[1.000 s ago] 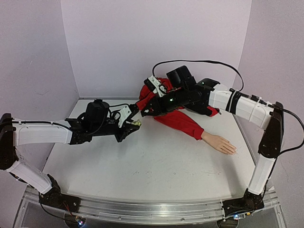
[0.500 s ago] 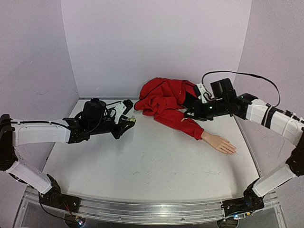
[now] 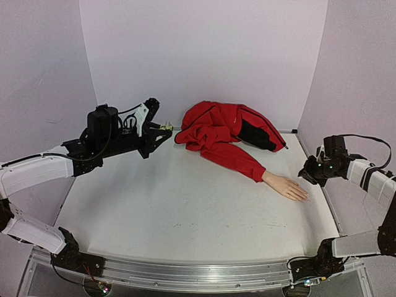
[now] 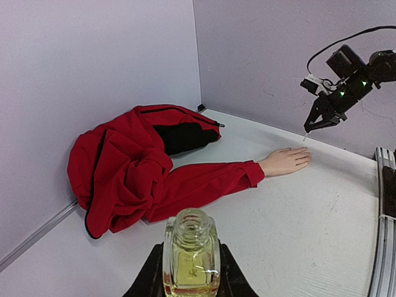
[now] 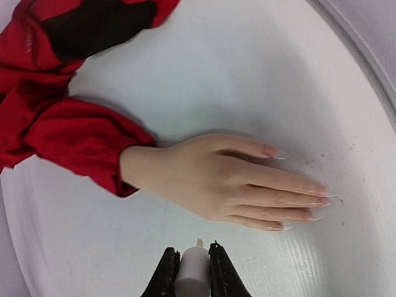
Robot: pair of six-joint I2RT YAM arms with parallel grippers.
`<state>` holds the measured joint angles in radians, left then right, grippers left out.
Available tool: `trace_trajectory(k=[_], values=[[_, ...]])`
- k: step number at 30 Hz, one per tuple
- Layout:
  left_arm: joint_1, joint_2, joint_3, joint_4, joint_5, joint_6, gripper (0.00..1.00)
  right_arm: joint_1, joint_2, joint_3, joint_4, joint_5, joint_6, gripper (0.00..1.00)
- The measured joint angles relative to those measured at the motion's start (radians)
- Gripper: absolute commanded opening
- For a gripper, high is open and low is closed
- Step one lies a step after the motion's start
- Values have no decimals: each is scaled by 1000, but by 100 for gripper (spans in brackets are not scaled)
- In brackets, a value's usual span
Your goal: Paint the nails
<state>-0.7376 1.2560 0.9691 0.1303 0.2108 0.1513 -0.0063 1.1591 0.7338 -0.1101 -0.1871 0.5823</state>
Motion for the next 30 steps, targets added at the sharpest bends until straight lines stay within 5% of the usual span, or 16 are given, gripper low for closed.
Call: trace_trajectory(k=[15, 30], values=[[68, 25, 79, -64, 48, 34, 0, -75, 18, -48, -24, 232, 43, 0], [98, 58, 79, -80, 49, 62, 0, -79, 90, -48, -35, 300, 66, 0]])
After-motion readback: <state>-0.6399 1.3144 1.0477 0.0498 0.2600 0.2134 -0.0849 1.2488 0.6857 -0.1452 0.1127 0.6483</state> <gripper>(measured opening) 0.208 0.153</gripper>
